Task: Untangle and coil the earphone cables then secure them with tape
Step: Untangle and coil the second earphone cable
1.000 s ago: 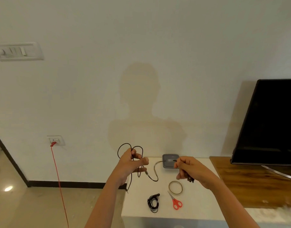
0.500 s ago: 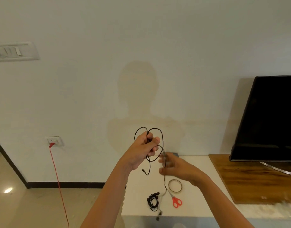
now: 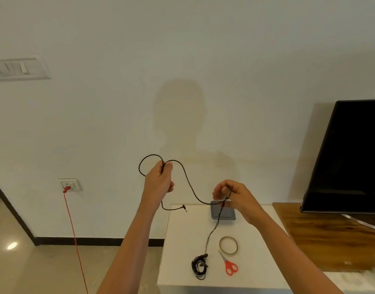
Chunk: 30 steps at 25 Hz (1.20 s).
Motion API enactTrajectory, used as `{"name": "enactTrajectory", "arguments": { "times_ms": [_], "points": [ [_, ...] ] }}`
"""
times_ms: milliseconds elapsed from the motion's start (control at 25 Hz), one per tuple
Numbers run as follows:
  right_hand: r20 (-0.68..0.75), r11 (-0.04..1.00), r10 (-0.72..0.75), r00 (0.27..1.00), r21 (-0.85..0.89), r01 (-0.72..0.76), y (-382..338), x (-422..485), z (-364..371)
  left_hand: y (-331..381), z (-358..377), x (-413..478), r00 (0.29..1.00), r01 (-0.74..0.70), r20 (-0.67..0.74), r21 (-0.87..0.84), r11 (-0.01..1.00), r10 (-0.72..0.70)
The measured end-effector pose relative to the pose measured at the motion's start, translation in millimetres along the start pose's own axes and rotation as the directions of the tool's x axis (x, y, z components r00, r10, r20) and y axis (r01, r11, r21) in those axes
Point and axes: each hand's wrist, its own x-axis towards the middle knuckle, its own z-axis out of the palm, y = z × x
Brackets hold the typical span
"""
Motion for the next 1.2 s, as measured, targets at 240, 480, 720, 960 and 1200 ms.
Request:
{"name": "enactTrajectory", "arguments": {
  "times_ms": [240, 480, 720, 960, 1200],
  "points": [
    [-0.038, 0.995, 0.095, 0.995, 0.022, -0.094, 51, 33, -8, -25, 4, 17, 0.999, 0.031, 0.023, 0.026, 0.999, -0.031],
    [-0.203, 0.95, 0.147, 0.968, -0.244, -0.195, 105, 60, -32, -46, 28, 25, 0.969, 0.086, 0.219, 0.142, 0.986, -0.116],
    [-0.174, 0.8, 0.359, 0.917, -0.449, -0.398, 114, 66, -50, -65, 54, 31, 0.901, 0.19, 0.364, 0.158, 0.969, -0.236],
    [0.305, 1.0, -0.003, 0.952, -0.007, 0.005, 60, 59, 2, -74, 85, 32, 0.816, 0.25, 0.495, 0.167, 0.954, -0.3],
    [-0.207, 0.998, 0.023, 0.978, -0.055, -0.035, 100, 65, -31, -93, 63, 37, 0.881, 0.289, 0.355, 0.124, 0.949, -0.314]
  ]
}}
